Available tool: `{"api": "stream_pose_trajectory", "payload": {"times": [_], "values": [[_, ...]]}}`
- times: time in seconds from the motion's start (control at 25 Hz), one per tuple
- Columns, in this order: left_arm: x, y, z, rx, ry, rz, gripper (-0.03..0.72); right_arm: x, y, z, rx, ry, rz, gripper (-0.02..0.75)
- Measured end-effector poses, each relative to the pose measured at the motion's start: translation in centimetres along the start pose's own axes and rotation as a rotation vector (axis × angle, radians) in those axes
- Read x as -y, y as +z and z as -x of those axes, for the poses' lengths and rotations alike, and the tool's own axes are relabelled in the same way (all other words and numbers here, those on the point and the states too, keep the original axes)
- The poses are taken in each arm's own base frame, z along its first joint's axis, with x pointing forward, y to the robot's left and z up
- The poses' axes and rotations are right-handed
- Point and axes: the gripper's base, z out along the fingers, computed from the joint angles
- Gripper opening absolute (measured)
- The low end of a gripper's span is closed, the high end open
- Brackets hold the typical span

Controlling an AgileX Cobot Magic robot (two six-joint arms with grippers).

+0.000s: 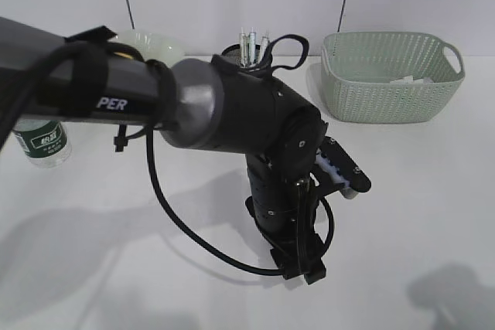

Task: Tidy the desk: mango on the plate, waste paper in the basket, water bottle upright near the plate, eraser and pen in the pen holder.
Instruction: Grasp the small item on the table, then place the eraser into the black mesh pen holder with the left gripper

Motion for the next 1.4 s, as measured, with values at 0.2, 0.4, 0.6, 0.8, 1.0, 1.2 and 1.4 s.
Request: {"api": "stream_pose_trajectory", "payload": {"times": [0.2,0.4,0.6,0.8,1.0,1.2,1.4], "values": [[0.0,0.4,0.1,0.002,0.001,0.005,0.382,0.0,0.0,0.0,0.0,0.0,0.0,0.503],[-0.1,0.4,0.2,0.019,0.005,0.011,0.22,0.0,0.0,0.0,0.0,0.0,0.0,0.499],[-0.1,0.4,0.2,0.021,0.005,0.011,0.208,0.0,0.0,0.0,0.0,0.0,0.0,0.498],[-0.1,0.1,0.2,0.021,0.005,0.012,0.208,0.0,0.0,0.0,0.0,0.0,0.0,0.498],[-0.5,-2.9,0.3,0.051,0.037,0.057,0.208,0.0,0.0,0.0,0.0,0.0,0.0,0.498],[-2.3,-8.2,0.5,0.16,0.02,0.12,0.208,0.0,0.0,0.0,0.0,0.0,0.0,0.496],[-7.0,-13.4,1.0,0.304,-0.106,0.199,0.208,0.0,0.0,0.0,0.0,0.0,0.0,0.496]]}}
